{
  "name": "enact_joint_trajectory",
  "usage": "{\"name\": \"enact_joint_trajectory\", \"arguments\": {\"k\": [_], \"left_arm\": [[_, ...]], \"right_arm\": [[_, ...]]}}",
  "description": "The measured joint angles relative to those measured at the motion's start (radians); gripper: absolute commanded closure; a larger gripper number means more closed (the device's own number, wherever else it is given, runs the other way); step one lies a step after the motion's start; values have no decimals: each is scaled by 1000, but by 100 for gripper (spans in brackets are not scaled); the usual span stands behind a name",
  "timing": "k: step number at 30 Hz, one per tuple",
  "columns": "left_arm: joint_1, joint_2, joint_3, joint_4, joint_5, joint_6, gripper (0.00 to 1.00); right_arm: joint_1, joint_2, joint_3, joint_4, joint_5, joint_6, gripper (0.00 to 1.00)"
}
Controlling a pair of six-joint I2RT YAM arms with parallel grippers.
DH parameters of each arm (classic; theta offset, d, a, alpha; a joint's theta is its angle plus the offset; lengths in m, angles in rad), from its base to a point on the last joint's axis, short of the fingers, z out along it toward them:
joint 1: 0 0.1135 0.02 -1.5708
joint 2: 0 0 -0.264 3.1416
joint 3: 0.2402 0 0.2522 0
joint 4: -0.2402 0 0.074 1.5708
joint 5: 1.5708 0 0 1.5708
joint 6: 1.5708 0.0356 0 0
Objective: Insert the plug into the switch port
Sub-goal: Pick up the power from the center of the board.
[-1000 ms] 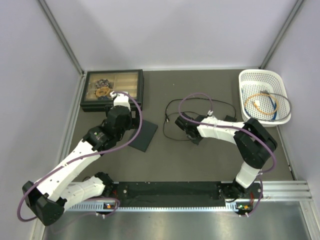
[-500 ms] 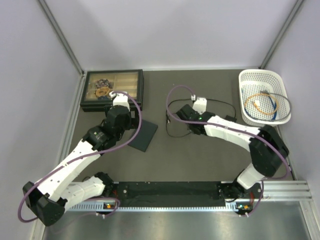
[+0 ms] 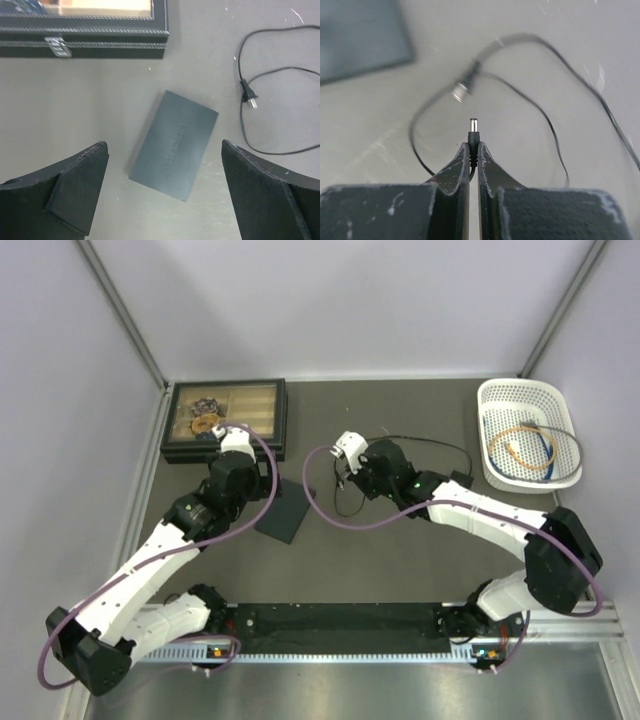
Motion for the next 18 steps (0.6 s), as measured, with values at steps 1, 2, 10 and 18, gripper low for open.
{"name": "enact_joint_trajectory", "arguments": {"k": [1,2,10,18], "left_arm": [[0,-2,-4,0,7,-9,1],[0,-3,-10,0,16,-19,1],[0,-29,-126,52,117,-111,1],[0,-89,-279,302,281,-279,14]], "right_arm": [[0,3,0,16,-31,-17,100],[0,8,-5,45,-70,-34,100],[0,39,-99,203,-304,-81,100],[0,-8,-245,393,-402,-9,100]]}}
